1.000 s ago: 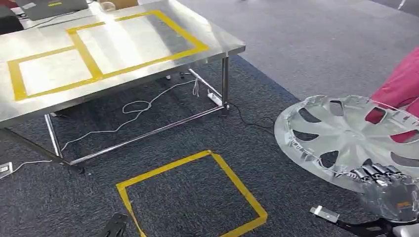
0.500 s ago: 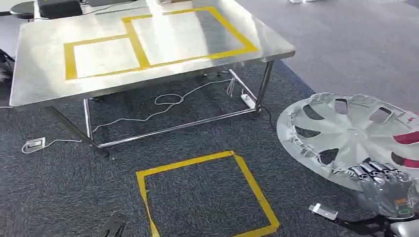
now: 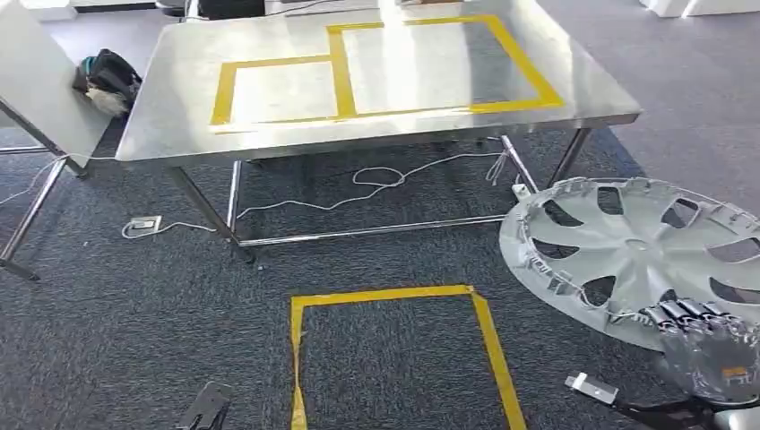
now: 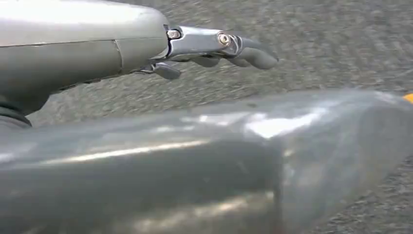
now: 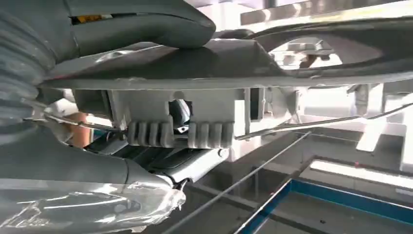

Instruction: Take the parts from the cabinet and place them on the table.

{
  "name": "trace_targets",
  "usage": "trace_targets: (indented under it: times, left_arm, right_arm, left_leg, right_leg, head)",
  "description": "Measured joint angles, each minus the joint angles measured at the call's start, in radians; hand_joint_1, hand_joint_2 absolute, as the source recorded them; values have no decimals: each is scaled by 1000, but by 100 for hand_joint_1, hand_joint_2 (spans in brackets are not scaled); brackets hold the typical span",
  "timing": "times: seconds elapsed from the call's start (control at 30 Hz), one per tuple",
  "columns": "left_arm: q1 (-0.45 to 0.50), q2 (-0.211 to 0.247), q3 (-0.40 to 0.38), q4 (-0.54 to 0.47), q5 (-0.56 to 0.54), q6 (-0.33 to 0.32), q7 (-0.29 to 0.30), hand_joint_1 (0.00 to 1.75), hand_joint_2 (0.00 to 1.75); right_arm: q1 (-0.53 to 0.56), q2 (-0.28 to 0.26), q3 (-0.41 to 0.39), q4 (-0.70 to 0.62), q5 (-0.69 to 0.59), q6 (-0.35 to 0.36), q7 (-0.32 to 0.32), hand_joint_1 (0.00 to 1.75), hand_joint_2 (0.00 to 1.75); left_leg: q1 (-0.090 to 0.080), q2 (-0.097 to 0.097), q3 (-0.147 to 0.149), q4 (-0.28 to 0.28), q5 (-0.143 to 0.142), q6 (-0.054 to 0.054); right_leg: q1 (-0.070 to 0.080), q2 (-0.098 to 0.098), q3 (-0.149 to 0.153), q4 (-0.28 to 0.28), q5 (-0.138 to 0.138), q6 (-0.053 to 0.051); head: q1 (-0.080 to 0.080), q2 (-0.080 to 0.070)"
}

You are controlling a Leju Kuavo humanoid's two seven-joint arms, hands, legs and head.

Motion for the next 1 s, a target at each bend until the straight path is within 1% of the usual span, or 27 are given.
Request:
trace_targets:
  times: [0.03,0.07,0.1,0.13,0.17,0.2,0.23,0.27,0.3,0.33,0.37,0.4,0.43,0.47,0.5,0.53,0.57,0.73,0.9,0.93,0.97,1.0]
  left_arm:
    - [-3,-3,0,0,0,0,0,0,0]
    - [-7,-3,0,0,0,0,0,0,0]
    - [-10,-3,0,0,0,0,0,0,0]
    - [-10,-5,0,0,0,0,0,0,0]
    - [-7,-6,0,0,0,0,0,0,0]
    - [-5,-6,0,0,0,0,0,0,0]
    - [-5,-6,0,0,0,0,0,0,0]
    - [-5,-5,0,0,0,0,0,0,0]
    - [-6,-4,0,0,0,0,0,0,0]
    - [-6,-1,0,0,0,0,0,0,0]
    - [-8,-1,0,0,0,0,0,0,0]
    - [-9,-3,0,0,0,0,0,0,0]
    - [-8,-5,0,0,0,2,0,0,0]
    - [-8,-5,0,0,1,3,0,0,0]
    - [-8,-3,1,0,5,3,0,0,0]
    - [-9,-2,2,0,9,2,0,0,0]
    - [-11,-2,2,0,11,-4,0,0,0]
    - [-11,-1,3,0,10,-33,-2,0,0]
    - [-11,2,3,0,10,-47,-2,0,0]
    - [-11,3,3,0,9,-59,-8,0,0]
    - [-12,7,3,0,9,-80,-19,0,0]
    - [-12,9,3,0,9,-96,-26,0,0]
  right_arm:
    - [2,2,0,0,0,0,1,175,175]
    - [3,2,-3,0,0,0,1,175,175]
    - [4,2,-6,0,-2,0,1,175,175]
    - [3,3,-7,0,-4,0,1,175,175]
    - [3,3,-7,0,-6,0,1,175,175]
    - [3,5,-7,0,-8,0,1,175,175]
    - [3,5,-8,0,-8,0,1,175,175]
    - [3,5,-9,0,-11,0,-1,175,175]
    - [3,5,-10,-1,-15,0,-5,175,175]
    - [2,6,-11,-1,-18,0,-10,175,175]
    - [2,6,-13,-2,-19,0,-15,175,175]
    - [2,7,-15,-2,-22,0,-18,175,175]
    - [2,8,-16,-2,-24,0,-21,175,175]
    - [3,8,-16,-3,-26,0,-23,175,175]
    - [3,8,-17,-3,-28,0,-24,175,175]
    - [3,8,-17,-3,-29,0,-26,175,175]
    - [3,8,-18,-3,-30,0,-26,175,175]
    - [3,8,-23,-3,-35,0,-31,175,175]
    - [3,8,-26,-3,-38,0,-35,175,175]
    - [3,8,-27,-3,-38,0,-36,175,175]
    - [3,8,-28,-3,-39,0,-39,175,175]
    - [3,8,-29,-2,-42,0,-42,175,175]
  left_leg:
    - [-8,73,-17,36,-24,-6]
    - [-7,99,-49,100,-59,-10]
    - [-4,111,-90,183,-97,-11]
    - [-2,113,-128,260,-125,-10]
    - [-2,113,-148,300,-131,-10]
    - [-2,113,-143,293,-115,-8]
    - [-3,113,-121,249,-82,-3]
    - [-4,113,-76,166,-38,5]
    - [-8,114,-30,84,-4,16]
    - [-14,121,1,29,-1,28]
    - [-13,123,16,-2,-10,27]
    - [-10,121,14,-5,-3,12]
    - [-11,121,14,-5,-6,2]
    - [-11,121,13,-5,-6,6]
    - [-11,121,14,-5,-7,9]
    - [-11,121,14,-5,-7,10]
    - [-11,121,14,-5,-8,15]
    - [-12,121,14,-5,-8,21]
    - [-12,121,14,-5,-6,24]
    - [-12,121,14,-5,-5,25]
    - [-19,121,11,-3,-15,36]
    - [-16,120,16,-31,-15,52]
  right_leg:
    - [3,-15,2,-1,-1,-9]
    - [7,-29,3,-1,-2,-13]
    - [10,-40,3,-1,-4,-16]
    - [11,-54,3,-1,-6,-18]
    - [13,-66,3,-1,-6,-19]
    - [15,-73,4,-1,-7,-19]
    - [16,-78,5,-1,-8,-20]
    - [19,-82,8,-1,-8,-19]
    - [20,-85,11,-1,-10,-18]
    - [19,-89,12,-2,-11,-17]
    - [28,-89,7,3,-15,-10]
    - [28,-90,3,5,-14,-10]
    - [28,-89,4,1,-12,-15]
    - [27,-89,6,-2,-11,-14]
    - [27,-89,10,-8,-9,-11]
    - [27,-89,12,-12,-7,-8]
    - [27,-89,14,-15,-6,-7]
    - [27,-88,16,-23,-1,2]
    - [26,-88,16,-24,1,4]
    - [26,-88,16,-24,2,6]
    - [20,-90,21,-42,5,17]
    - [21,-90,26,-21,29,29]
  head:
    - [-13,0]
    - [-15,0]
    - [-14,0]
    - [-14,0]
    - [-14,0]
    - [-14,0]
    - [-14,0]
    - [-14,0]
    - [-14,0]
    - [-14,0]
    - [-15,0]
    - [-12,0]
    - [-14,0]
    - [-13,0]
    - [-12,0]
    - [-13,0]
    - [-12,0]
    - [-13,0]
    - [-13,0]
    - [-13,0]
    - [-13,0]
    - [-14,0]
